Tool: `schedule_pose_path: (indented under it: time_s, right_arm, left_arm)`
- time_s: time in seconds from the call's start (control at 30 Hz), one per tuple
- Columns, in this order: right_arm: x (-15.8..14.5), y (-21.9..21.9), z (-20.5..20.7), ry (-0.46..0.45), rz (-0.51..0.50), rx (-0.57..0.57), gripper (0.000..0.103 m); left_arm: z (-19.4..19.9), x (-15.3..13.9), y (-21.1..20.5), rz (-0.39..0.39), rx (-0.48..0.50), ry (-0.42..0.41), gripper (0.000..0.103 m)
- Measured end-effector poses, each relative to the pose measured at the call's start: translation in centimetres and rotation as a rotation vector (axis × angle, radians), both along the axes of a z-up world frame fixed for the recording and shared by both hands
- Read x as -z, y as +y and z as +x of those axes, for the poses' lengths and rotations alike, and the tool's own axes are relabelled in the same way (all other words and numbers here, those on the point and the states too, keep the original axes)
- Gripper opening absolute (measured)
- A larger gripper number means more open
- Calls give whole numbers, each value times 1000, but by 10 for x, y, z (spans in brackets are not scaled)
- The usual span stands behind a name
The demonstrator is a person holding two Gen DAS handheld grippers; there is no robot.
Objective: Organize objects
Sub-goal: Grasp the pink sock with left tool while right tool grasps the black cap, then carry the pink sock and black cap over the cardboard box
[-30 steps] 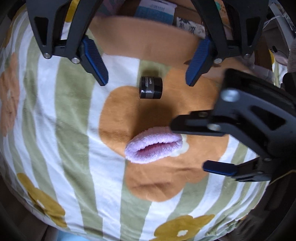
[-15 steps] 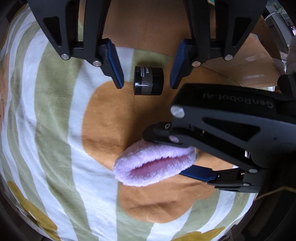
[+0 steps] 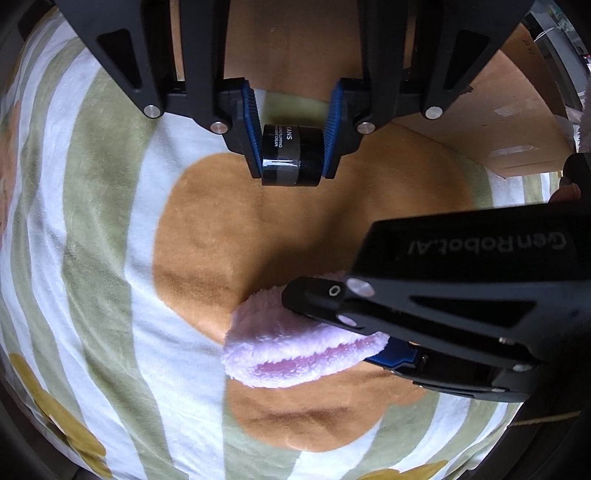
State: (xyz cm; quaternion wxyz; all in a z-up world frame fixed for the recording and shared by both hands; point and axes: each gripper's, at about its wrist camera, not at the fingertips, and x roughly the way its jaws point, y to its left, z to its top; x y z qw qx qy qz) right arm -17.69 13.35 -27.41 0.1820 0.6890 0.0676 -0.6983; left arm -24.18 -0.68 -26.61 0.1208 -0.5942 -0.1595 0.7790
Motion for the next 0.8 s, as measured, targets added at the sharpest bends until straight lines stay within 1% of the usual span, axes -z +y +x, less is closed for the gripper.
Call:
schedule_pose_path:
  time_s: [0.3, 0.53, 0.67, 0.8]
  right_arm:
    - [-12, 17, 4, 17, -14, 25, 28]
    - [-30, 34, 7, 45, -43, 54, 28]
    - [-45, 42, 10, 62, -55, 64, 28]
    - [-73, 49, 16, 98, -67, 53, 28]
  left_arm:
    - [4, -9, -6, -7, -33, 8, 31]
    - [11, -24, -11, -9, -73, 30, 30]
    - [19, -42, -14, -15, -100, 44, 30]
    - [34, -70, -16, -20, -143, 72, 30]
